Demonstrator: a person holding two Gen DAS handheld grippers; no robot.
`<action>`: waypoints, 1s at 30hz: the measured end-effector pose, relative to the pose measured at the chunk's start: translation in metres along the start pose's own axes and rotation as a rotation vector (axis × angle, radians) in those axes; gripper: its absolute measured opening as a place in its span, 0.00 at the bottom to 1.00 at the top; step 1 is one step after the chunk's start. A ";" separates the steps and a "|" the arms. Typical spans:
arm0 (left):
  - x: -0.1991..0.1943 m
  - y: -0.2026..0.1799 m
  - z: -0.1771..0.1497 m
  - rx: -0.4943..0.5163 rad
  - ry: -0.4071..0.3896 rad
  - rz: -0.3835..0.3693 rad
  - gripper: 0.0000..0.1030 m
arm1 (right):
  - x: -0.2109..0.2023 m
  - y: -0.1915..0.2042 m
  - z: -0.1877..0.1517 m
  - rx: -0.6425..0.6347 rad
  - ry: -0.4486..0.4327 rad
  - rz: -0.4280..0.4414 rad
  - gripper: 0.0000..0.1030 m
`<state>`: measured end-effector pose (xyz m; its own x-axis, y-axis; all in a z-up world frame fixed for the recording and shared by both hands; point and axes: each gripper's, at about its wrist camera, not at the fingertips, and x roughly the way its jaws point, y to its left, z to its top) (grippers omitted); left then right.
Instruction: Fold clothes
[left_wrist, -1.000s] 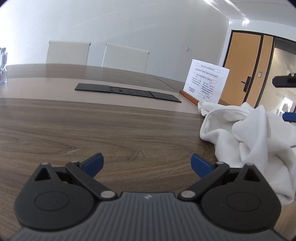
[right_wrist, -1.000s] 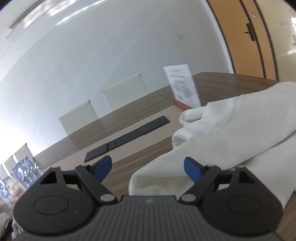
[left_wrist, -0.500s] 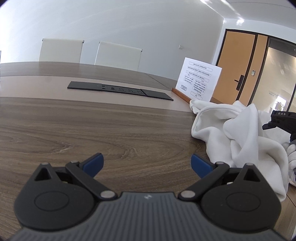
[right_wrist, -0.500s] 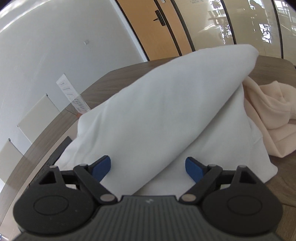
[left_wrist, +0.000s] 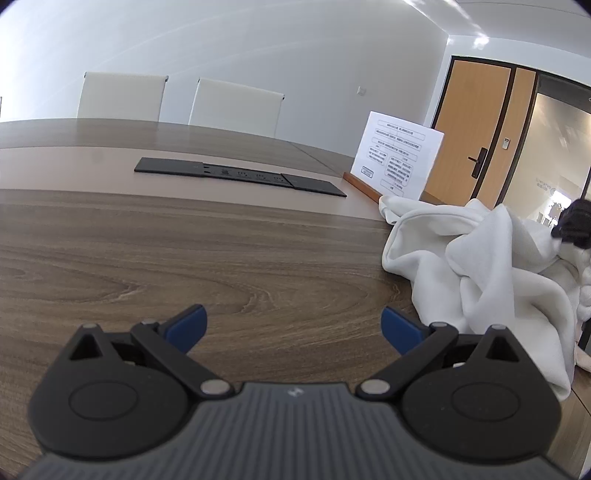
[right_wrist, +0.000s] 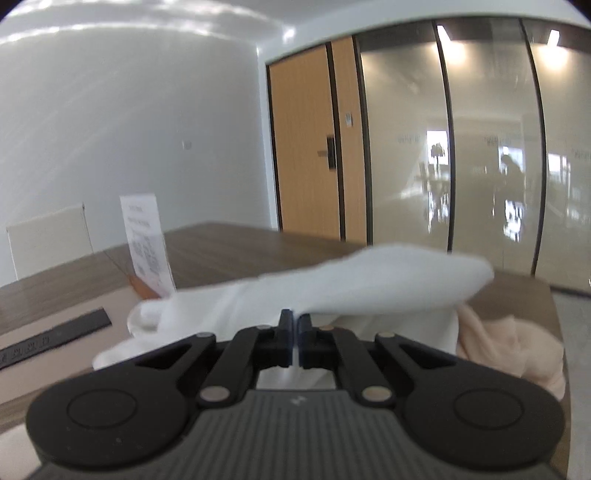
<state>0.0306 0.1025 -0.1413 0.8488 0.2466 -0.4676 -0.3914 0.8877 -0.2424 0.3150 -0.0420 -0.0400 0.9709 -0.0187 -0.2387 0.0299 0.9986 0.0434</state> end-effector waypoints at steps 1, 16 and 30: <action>0.000 0.000 0.000 -0.002 0.001 -0.001 0.98 | -0.011 0.004 0.005 0.000 -0.030 0.021 0.01; -0.012 0.017 0.008 -0.125 -0.112 0.081 0.98 | -0.170 0.066 -0.047 -0.398 -0.323 0.732 0.01; -0.020 0.027 0.015 -0.194 -0.213 0.201 0.98 | -0.208 0.161 -0.215 -0.673 0.249 0.921 0.43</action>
<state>0.0082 0.1273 -0.1260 0.7949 0.5027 -0.3397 -0.6013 0.7277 -0.3301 0.0670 0.1330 -0.1925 0.4842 0.6624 -0.5717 -0.8661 0.4554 -0.2059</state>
